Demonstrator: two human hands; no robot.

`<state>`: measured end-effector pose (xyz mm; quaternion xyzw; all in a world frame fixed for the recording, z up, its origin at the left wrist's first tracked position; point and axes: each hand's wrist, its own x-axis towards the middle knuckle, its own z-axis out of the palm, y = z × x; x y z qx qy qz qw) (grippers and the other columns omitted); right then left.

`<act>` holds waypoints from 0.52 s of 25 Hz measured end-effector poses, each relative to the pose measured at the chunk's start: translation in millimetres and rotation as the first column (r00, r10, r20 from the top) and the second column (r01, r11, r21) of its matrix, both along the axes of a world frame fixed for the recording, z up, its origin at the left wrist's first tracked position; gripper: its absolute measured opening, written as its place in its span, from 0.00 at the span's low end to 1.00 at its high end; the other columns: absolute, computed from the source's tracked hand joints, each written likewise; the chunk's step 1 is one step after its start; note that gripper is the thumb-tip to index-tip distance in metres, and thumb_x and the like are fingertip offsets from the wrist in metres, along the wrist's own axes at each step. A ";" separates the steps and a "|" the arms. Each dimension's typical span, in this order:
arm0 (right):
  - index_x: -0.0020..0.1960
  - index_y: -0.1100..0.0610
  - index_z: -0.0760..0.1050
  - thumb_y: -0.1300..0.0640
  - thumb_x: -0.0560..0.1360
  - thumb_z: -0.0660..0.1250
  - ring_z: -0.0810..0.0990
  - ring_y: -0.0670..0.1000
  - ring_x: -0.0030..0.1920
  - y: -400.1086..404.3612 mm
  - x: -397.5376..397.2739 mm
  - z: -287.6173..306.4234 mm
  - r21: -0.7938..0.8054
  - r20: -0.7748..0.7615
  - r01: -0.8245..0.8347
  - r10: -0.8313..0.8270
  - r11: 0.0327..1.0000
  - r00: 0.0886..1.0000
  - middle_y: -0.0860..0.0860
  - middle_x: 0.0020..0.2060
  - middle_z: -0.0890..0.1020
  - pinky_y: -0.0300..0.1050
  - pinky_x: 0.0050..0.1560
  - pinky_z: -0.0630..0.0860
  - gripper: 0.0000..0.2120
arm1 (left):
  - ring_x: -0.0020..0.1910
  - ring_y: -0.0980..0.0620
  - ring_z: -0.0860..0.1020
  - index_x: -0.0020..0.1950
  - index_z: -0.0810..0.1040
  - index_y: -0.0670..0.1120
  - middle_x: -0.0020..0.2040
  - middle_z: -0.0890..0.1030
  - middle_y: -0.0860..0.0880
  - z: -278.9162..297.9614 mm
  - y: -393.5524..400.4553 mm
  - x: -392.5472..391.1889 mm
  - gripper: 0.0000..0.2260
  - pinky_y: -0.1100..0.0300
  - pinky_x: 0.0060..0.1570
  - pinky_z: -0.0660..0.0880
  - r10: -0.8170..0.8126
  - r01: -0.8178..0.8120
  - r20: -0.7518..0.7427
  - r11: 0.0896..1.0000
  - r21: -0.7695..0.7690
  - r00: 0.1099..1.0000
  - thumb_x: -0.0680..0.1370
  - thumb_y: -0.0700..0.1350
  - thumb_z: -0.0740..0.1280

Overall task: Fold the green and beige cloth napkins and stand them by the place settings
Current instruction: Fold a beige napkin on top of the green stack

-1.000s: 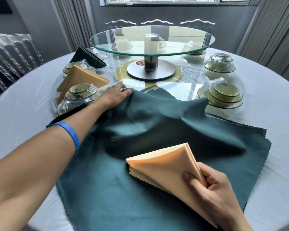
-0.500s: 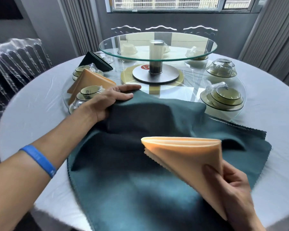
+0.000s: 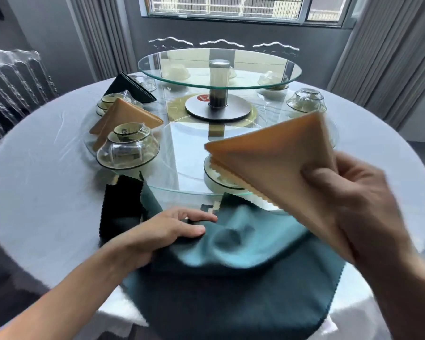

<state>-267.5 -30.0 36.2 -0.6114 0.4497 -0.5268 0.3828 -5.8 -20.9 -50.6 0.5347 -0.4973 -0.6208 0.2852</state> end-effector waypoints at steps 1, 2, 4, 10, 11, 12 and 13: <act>0.43 0.63 0.78 0.60 0.73 0.66 0.71 0.49 0.31 -8.0 16.7 -3.6 -0.008 -0.053 -0.014 0.014 1.000 0.999 0.52 0.30 0.76 0.45 0.32 0.65 0.06 | 0.45 0.50 0.82 0.59 0.83 0.47 0.54 0.85 0.42 -4.9 1.4 0.2 0.13 0.62 0.46 0.78 0.051 -0.051 0.034 0.999 -0.003 0.998 0.80 0.34 0.65; 0.39 0.62 0.77 0.59 0.72 0.64 0.70 0.47 0.29 -17.2 33.9 -9.0 -0.024 -0.118 -0.004 0.001 1.000 0.993 0.50 0.29 0.75 0.44 0.31 0.64 0.06 | 0.46 0.52 0.82 0.57 0.83 0.48 0.52 0.85 0.43 -9.4 2.4 0.9 0.12 0.60 0.49 0.79 0.081 -0.079 0.088 0.996 -0.028 0.993 0.80 0.35 0.64; 0.36 0.58 0.75 0.57 0.70 0.62 0.72 0.47 0.28 -37.7 67.2 -24.4 -0.061 -0.250 0.055 -0.068 0.997 0.966 0.46 0.27 0.77 0.44 0.30 0.66 0.07 | 0.49 0.57 0.82 0.53 0.83 0.52 0.50 0.86 0.51 -15.1 2.4 5.0 0.09 0.57 0.57 0.78 0.106 -0.041 0.357 0.982 -0.185 0.928 0.79 0.42 0.65; 0.53 0.57 0.74 0.57 0.76 0.59 0.79 0.62 0.50 -74.0 153.1 -54.5 -0.178 -0.621 0.201 -0.268 0.963 0.737 0.59 0.48 0.81 0.49 0.43 0.69 0.08 | 0.55 0.44 0.79 0.56 0.77 0.55 0.52 0.83 0.49 -19.4 -5.2 2.8 0.07 0.52 0.55 0.75 0.330 0.005 0.755 0.915 -0.403 0.566 0.78 0.50 0.65; 0.55 0.57 0.73 0.57 0.78 0.58 0.79 0.61 0.51 -78.3 162.6 -57.9 -0.170 -0.656 0.209 -0.269 0.963 0.705 0.59 0.49 0.81 0.49 0.43 0.67 0.09 | 0.56 0.43 0.79 0.58 0.76 0.54 0.53 0.82 0.48 -20.0 -9.6 1.9 0.09 0.51 0.55 0.75 0.365 -0.017 0.737 0.901 -0.433 0.569 0.78 0.51 0.64; 0.56 0.58 0.72 0.56 0.79 0.57 0.79 0.61 0.53 -81.7 169.6 -61.9 -0.148 -0.685 0.208 -0.252 0.967 0.684 0.59 0.51 0.80 0.49 0.44 0.67 0.10 | 0.56 0.43 0.79 0.60 0.76 0.53 0.54 0.82 0.48 -19.9 -13.5 1.4 0.12 0.50 0.55 0.75 0.382 -0.025 0.717 0.891 -0.454 0.582 0.78 0.51 0.64; 0.57 0.57 0.71 0.53 0.80 0.56 0.79 0.61 0.54 -84.2 174.1 -66.5 -0.111 -0.706 0.196 -0.216 0.974 0.674 0.59 0.52 0.80 0.50 0.45 0.68 0.11 | 0.56 0.44 0.78 0.61 0.75 0.51 0.54 0.81 0.48 -18.7 -17.4 0.7 0.13 0.50 0.55 0.75 0.396 -0.021 0.689 0.874 -0.485 0.607 0.77 0.52 0.65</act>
